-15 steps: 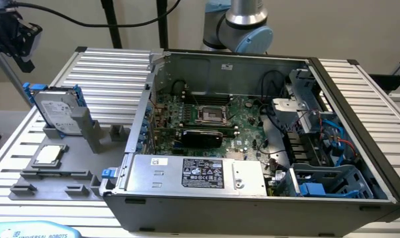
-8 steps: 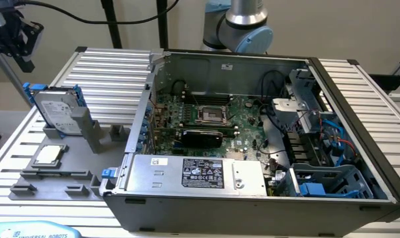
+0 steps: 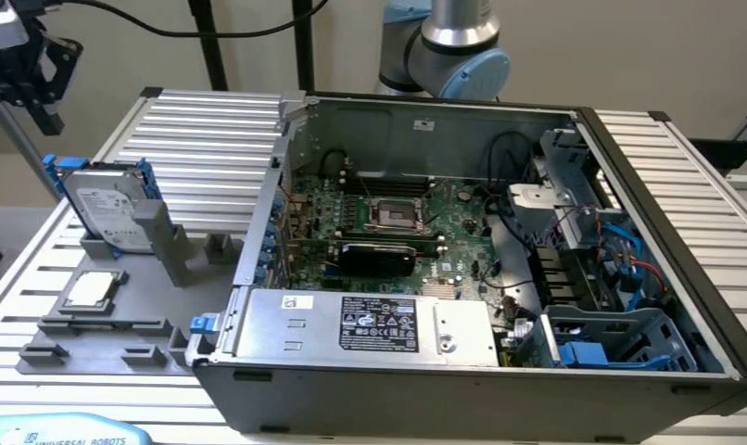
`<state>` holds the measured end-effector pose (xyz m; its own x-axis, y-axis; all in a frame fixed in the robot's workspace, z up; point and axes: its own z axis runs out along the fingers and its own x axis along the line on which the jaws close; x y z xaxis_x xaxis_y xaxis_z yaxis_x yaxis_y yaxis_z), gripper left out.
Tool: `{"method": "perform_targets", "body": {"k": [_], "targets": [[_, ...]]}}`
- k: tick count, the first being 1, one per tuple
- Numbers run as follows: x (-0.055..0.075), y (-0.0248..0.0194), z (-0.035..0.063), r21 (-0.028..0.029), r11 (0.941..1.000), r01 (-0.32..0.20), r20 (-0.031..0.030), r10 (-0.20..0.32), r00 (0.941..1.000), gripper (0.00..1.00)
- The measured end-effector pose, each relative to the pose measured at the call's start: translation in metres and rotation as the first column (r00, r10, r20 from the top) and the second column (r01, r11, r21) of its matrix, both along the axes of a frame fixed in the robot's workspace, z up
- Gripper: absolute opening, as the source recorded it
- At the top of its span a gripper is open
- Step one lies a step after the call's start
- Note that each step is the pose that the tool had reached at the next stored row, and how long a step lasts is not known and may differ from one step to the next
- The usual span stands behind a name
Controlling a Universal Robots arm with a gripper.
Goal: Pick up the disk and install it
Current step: 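Pick up the disk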
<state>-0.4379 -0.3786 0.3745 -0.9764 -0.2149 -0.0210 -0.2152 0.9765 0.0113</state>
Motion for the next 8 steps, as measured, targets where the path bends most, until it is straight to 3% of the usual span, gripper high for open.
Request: {"method": "perform_targets", "body": {"k": [4, 8], "targets": [[0.0000, 0.0000, -0.0002, 0.0000, 0.9973, -0.073, 0.0000, 0.073, 0.9973, 0.11], [0.0000, 0.0000, -0.0006, 0.0000, 0.9893, -0.146, 0.0000, 0.146, 0.9893, 0.11]]}}
